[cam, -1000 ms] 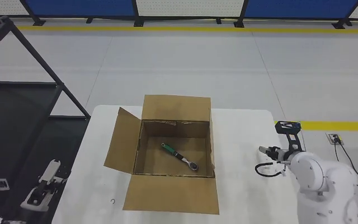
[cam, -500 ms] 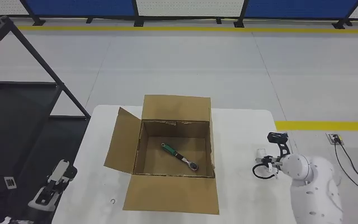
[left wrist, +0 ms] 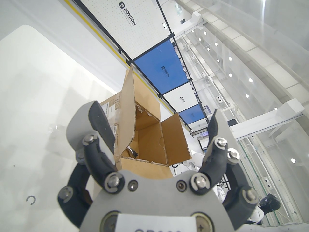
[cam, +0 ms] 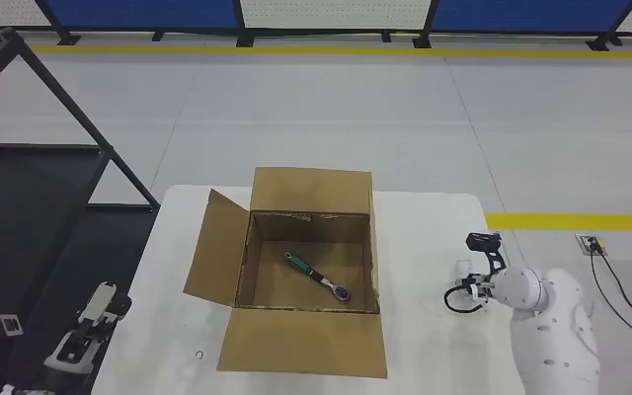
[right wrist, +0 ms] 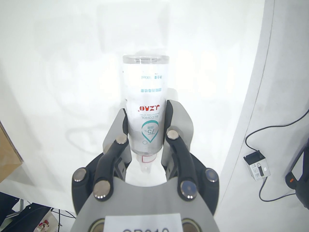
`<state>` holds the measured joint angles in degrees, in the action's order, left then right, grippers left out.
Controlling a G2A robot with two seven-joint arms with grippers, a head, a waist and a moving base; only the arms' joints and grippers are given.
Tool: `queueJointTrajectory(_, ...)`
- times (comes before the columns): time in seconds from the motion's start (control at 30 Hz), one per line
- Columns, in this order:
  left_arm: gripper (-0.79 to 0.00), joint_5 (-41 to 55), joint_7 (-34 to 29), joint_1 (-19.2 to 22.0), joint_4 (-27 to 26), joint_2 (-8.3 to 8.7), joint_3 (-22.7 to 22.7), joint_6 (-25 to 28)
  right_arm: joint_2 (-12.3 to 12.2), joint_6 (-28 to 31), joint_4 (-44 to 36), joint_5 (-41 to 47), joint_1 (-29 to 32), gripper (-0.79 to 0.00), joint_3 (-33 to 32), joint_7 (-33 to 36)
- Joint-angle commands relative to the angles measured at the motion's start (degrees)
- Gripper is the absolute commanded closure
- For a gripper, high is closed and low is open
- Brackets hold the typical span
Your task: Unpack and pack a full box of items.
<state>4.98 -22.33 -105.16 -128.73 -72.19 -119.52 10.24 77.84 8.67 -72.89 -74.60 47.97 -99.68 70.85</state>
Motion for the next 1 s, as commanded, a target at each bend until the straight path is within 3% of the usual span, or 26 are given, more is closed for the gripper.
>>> queueJointTrajectory(0.0, -0.785, 0.15, 0.06, -0.07, 0.16, 0.00, -0.19, 0.14, -0.14, 0.55, -3.19, 2.00, 0.63, 0.000, -0.28, -0.48)
queueJointTrajectory(0.23, -0.785, 0.85, -0.03, -0.23, 0.49, 0.01, -0.40, 0.42, -0.07, 2.39, -23.44, 11.55, 5.47, 0.000, 2.28, 0.47)
queueJointTrajectory(0.53, -0.785, 3.22, 0.07, -1.07, 2.11, -0.10, -1.13, 1.97, 0.39, -1.18, -44.94, 9.32, 6.43, 0.000, 15.84, -0.31)
queueJointTrajectory(0.77, -0.785, 5.07, -0.23, -1.94, 3.71, -0.18, -2.25, 3.29, 1.21, -3.19, -50.35, 3.51, 0.84, 0.000, 30.39, 0.88)
queueJointTrajectory(0.97, -0.785, 6.82, -0.59, -2.25, 4.83, -0.22, -3.45, 4.12, 2.80, -5.75, -46.92, 0.39, -7.19, 0.000, 41.99, 2.37)
